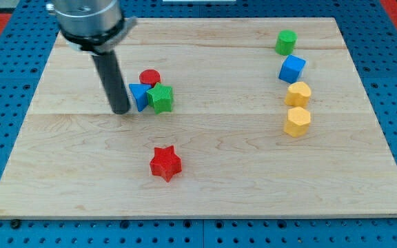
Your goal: Push blue triangle to top center
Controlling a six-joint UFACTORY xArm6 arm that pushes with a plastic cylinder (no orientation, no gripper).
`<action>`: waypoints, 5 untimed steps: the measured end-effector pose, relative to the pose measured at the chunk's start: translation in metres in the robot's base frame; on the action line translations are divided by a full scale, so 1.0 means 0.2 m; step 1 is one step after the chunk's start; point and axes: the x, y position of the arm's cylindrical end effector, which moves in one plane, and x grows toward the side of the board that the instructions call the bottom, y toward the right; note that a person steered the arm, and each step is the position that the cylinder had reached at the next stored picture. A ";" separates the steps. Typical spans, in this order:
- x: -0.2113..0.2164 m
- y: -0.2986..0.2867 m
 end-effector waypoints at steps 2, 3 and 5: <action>-0.26 0.13; -0.45 0.13; -0.66 0.14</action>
